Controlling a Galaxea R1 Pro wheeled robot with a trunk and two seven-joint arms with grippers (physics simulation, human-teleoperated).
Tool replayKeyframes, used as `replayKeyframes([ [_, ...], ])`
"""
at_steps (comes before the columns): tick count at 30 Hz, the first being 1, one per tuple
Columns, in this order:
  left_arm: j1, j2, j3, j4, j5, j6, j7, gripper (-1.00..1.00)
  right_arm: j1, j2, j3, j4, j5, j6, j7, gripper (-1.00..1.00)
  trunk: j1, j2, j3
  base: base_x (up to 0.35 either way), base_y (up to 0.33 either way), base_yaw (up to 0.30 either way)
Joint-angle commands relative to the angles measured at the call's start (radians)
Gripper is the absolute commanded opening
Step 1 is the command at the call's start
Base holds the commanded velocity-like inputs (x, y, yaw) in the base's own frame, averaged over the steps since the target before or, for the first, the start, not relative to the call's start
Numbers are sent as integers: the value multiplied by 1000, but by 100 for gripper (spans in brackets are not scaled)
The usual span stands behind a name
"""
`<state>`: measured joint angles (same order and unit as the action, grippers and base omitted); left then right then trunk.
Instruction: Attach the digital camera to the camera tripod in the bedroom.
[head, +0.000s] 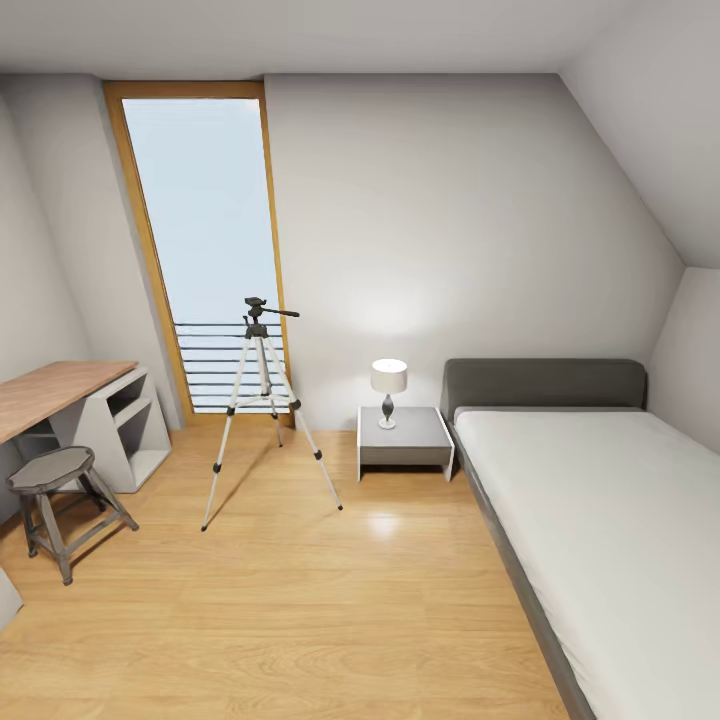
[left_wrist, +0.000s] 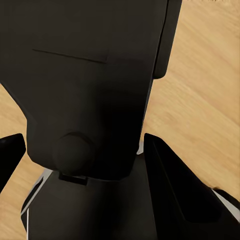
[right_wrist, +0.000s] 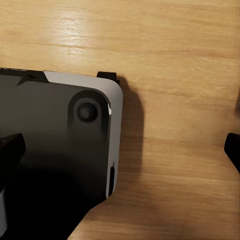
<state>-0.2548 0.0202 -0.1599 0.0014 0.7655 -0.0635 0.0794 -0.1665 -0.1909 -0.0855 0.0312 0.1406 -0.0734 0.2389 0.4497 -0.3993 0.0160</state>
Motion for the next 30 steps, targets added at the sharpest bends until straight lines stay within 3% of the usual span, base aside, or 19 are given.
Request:
replayKeyframes([
  [1, 0, 0, -9, 0, 4, -2, 3, -100, -1, -1, -8, 3, 10, -6, 2, 100, 0, -1, 0, 0, 0, 0],
  [11, 0, 0, -9, 0, 6, 1, -4, -100, -1, -1, -8, 3, 10, -1, 2, 100, 0, -1, 0, 64, 0, 0],
  [30, 0, 0, -9, 0, 6, 29, 0, -100, -1, 3, -3, 3, 13, 0, -7, 100, 0, -1, 0, 301, 0, 0],
])
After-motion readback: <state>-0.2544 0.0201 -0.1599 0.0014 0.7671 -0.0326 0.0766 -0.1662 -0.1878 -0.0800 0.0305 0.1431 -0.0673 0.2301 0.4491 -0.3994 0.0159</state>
